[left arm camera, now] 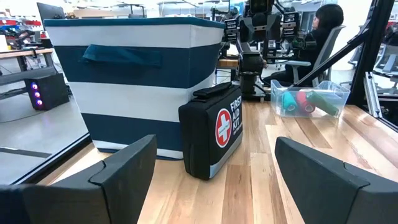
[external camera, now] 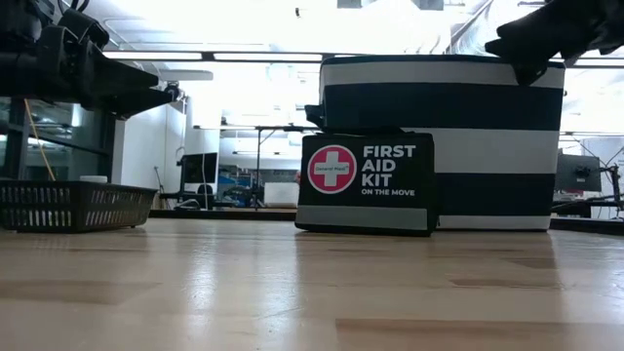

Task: Pick & place medical supplies in basket/bin
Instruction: Return to Home Position

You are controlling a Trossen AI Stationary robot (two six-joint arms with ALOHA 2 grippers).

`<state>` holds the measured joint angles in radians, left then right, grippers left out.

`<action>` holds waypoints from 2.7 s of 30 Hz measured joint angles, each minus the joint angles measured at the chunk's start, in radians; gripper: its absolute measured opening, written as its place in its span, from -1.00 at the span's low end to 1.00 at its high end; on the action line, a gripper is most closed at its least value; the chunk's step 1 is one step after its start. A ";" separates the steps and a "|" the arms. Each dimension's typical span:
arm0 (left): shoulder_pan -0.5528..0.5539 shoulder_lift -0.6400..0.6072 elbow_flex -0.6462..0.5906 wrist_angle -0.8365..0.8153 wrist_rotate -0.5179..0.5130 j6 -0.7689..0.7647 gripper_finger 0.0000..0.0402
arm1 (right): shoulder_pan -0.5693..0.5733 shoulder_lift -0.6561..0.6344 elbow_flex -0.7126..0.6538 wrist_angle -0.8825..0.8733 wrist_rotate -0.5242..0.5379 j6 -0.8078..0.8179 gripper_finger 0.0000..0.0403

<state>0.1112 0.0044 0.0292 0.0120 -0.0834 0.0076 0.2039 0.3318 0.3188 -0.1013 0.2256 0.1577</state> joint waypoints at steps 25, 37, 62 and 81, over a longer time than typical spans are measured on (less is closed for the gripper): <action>0.000 0.000 0.000 0.000 0.000 0.000 0.60 | 0.000 -0.324 -0.091 -0.106 -0.019 0.026 -0.40; 0.000 0.000 0.000 0.000 0.000 0.000 0.60 | 0.000 -0.323 -0.091 -0.121 -0.019 0.042 -0.40; 0.000 0.000 0.000 0.000 0.000 0.000 0.60 | -0.001 -0.325 -0.273 0.120 -0.028 0.050 -0.40; 0.000 0.000 0.000 0.000 0.000 0.000 0.60 | -0.001 -0.325 -0.311 0.154 -0.067 0.076 -0.40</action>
<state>0.1112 0.0040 0.0292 0.0124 -0.0833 0.0074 0.2031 0.0071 0.0082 0.0523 0.1582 0.2340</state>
